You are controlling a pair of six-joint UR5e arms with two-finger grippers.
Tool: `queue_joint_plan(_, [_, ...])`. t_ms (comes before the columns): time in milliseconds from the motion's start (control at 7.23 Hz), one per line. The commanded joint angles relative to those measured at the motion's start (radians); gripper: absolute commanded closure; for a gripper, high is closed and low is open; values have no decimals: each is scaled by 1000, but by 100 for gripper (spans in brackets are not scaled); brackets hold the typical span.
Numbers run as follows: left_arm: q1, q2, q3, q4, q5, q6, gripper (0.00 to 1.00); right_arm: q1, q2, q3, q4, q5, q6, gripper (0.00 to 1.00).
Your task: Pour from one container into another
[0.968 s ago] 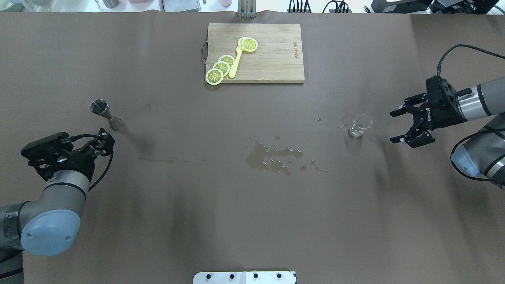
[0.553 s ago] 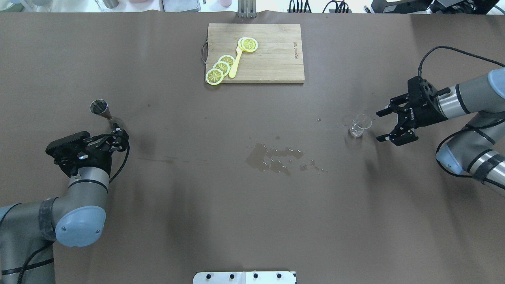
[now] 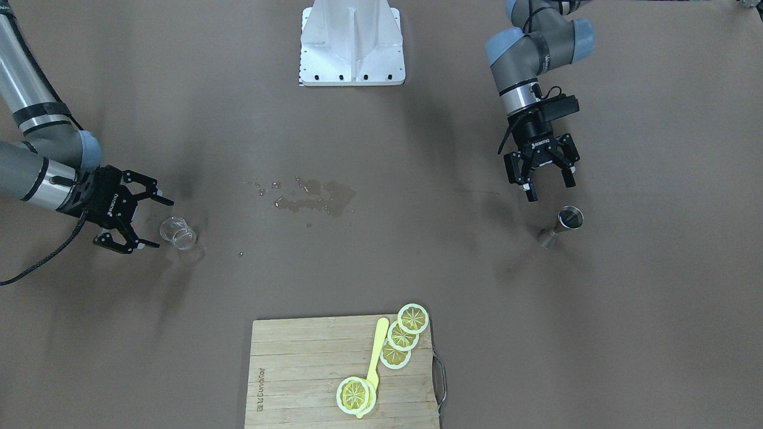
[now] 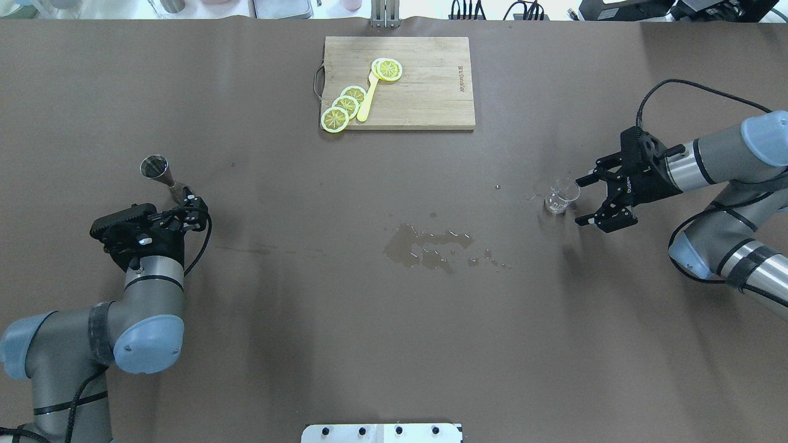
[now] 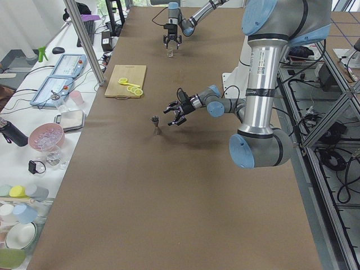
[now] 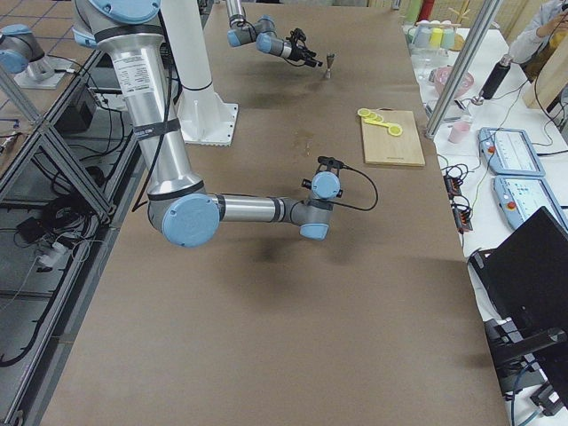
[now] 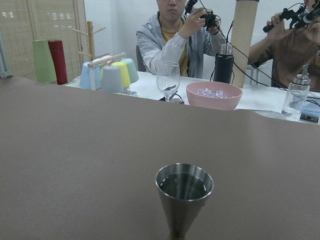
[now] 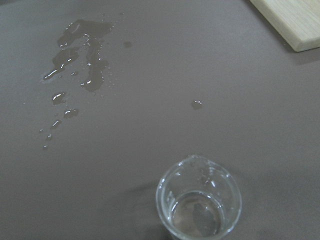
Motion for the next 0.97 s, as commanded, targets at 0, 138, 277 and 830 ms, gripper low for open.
queue_joint_plan(0, [-14, -18, 47, 5, 30, 0, 4, -21, 0, 1, 0, -22, 0, 7])
queue_joint_plan(138, [-20, -22, 70, 8, 74, 0, 4, -27, 2, -1, 0, -36, 0, 7])
queue_joint_plan(277, [-23, -31, 99, 8, 96, 2, 4, -29, 12, -7, 0, -50, 0, 7])
queue_joint_plan(830, [-52, -131, 255, -4, 122, -29, 3, -29, 37, -36, 10, -75, 0, 7])
